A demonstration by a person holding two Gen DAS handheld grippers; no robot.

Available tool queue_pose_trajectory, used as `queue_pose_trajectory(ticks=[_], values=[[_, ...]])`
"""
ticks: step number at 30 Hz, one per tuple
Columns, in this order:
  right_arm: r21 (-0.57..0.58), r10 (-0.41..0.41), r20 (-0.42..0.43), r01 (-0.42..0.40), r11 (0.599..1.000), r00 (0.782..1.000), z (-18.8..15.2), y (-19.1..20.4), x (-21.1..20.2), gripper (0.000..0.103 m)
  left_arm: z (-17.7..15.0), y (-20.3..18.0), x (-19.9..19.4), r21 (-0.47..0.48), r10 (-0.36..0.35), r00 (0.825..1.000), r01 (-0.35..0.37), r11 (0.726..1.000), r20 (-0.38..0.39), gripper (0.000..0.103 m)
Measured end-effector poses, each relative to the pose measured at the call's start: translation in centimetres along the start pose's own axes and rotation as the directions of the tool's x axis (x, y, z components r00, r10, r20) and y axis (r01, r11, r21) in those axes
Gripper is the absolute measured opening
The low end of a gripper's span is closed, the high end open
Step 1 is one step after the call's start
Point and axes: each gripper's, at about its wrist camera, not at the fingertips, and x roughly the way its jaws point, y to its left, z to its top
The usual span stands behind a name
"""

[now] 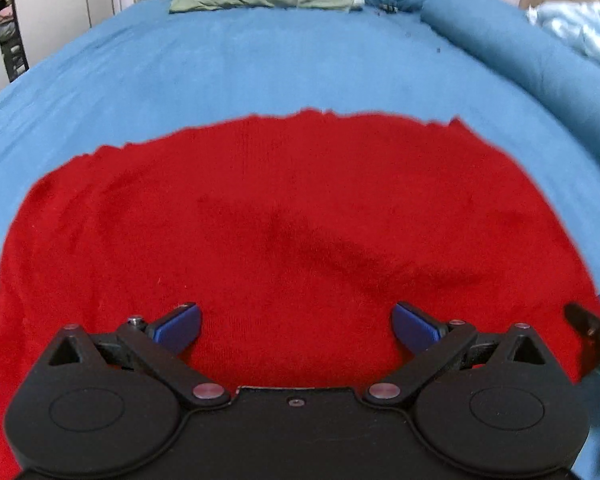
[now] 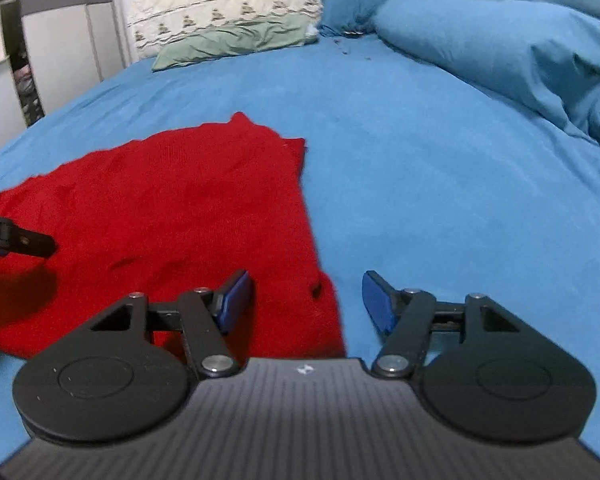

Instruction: Fold small clothes

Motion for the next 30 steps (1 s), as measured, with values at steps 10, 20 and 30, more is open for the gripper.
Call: queue_pose_trajectory(ticks=[10, 20, 30], values=[[0.006, 0.071, -0.060, -0.071, 0.997, 0.996, 1.5, 0.9, 0.3, 0.024, 0.4, -0.1, 0.9, 0.003, 0.008, 0.998, -0.008, 1.000, -0.059, 0.103], [0.243, 0.347, 0.074, -0.354, 0.903, 0.935, 11.4, 4.5, -5.7, 0.023, 0.6, 8.1, -7.0, -0.061, -0.011, 0.999, 0.013, 0.998, 0.040, 0.103], [-0.040, 0.700, -0.174, -0.716, 0.697, 0.692, 9.8, 28.2, -3.2, 0.022, -8.3, 17.6, -12.0, -0.129, 0.052, 0.996, -0.043, 0.991, 0.069, 0.103]])
